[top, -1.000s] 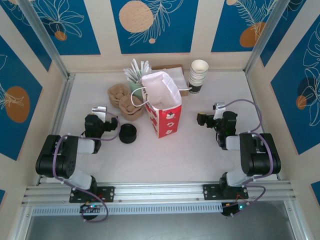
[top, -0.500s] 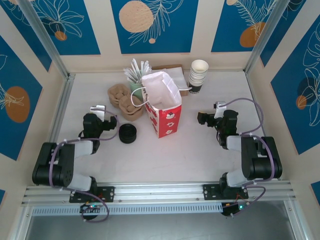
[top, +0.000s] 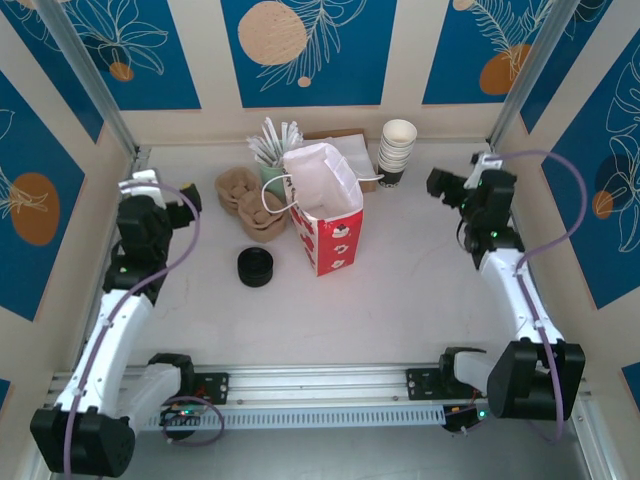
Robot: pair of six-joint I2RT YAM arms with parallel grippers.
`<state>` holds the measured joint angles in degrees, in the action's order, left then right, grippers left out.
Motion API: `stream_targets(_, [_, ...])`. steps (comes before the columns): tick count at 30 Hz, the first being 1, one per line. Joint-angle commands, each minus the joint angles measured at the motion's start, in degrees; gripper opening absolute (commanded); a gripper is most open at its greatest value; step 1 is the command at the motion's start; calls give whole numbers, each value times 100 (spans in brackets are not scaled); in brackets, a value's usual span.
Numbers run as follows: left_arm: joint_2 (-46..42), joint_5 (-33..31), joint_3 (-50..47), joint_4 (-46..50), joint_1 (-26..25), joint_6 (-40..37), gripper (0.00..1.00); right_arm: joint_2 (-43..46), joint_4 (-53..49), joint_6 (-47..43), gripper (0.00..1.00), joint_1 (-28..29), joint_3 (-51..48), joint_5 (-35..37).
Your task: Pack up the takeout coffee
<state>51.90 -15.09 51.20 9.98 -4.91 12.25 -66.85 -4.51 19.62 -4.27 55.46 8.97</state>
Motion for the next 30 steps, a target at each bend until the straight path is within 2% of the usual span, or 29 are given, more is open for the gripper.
stream_targets(1, [30, 85, 809, 2052, -36, 685, 100, -510, -1932, 1031, 93, -7, 1291, -276])
stream_targets(5, [45, 604, 1304, 2652, -35, 665, 100, -1692, -2924, 1301, 96, 128, 3021, -642])
stream_targets(8, [36, 829, 1451, 2891, -32, 820, 100, -2611, -3726, 1408, 95, 247, 4308, -583])
stream_targets(14, [216, 1907, 1726, 3423, -35, 1011, 100, -4392, -5121, 1441, 90, 475, 6754, -135])
stream_targets(19, [126, 1776, 1707, 3653, -35, 896, 100, -5530, -5776, 1397, 79, 532, 8327, -46])
stream_targets(23, [101, 1522, 1758, 3806, -32, 863, 100, -5898, -5902, 1440, 77, 568, 8707, 286])
stream_targets(25, [129, 1397, 1801, 3930, -37, 873, 100, -5944, -5771, 1464, 71, 559, 8603, 275])
stream_targets(30, [338, 1652, 1960, 4201, -37, 788, 100, -6140, -5719, 1405, 61, 558, 8656, 211])
